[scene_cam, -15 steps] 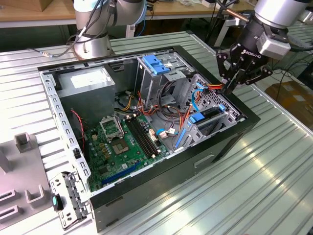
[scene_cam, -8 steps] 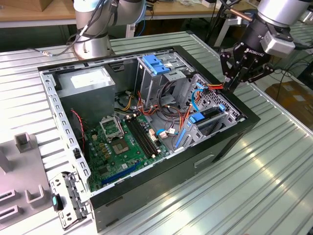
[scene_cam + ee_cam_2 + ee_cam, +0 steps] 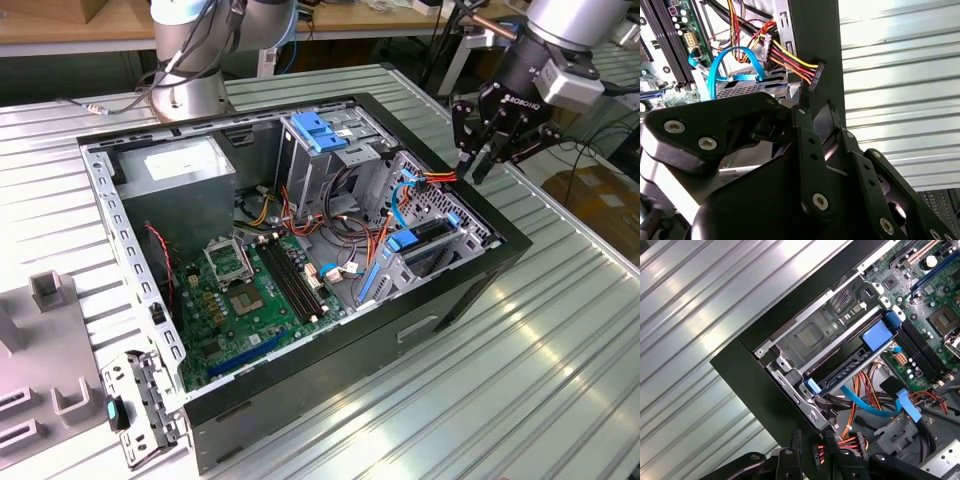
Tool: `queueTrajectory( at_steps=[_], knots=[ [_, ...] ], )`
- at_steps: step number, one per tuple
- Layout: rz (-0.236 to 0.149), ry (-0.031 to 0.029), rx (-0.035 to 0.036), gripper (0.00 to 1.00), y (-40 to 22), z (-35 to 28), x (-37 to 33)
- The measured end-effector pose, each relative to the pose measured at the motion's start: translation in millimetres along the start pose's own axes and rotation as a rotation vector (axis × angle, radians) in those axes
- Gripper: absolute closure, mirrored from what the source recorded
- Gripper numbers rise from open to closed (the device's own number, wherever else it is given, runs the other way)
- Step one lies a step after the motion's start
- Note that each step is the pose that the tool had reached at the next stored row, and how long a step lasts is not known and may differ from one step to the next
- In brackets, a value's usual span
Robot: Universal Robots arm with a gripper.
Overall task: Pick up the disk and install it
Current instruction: 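Insert the first disk wire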
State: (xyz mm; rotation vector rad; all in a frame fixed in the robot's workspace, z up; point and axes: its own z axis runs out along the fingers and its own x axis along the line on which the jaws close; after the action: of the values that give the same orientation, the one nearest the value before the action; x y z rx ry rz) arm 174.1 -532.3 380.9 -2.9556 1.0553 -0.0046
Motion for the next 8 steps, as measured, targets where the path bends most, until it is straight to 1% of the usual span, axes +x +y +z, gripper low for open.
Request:
queueTrajectory(
  at_steps=[2, 4, 8],
  knots=[
    [-0.042, -0.0001, 0.0, 0.69, -0.5, 1.2, 0.1],
    [-0.068, -0.0001, -0.0001, 0.69, -1.2, 2.4, -0.4],
    [-0.07, 0.0018, 0.0016, 0.69, -7.2, 4.7, -5.3]
  ],
)
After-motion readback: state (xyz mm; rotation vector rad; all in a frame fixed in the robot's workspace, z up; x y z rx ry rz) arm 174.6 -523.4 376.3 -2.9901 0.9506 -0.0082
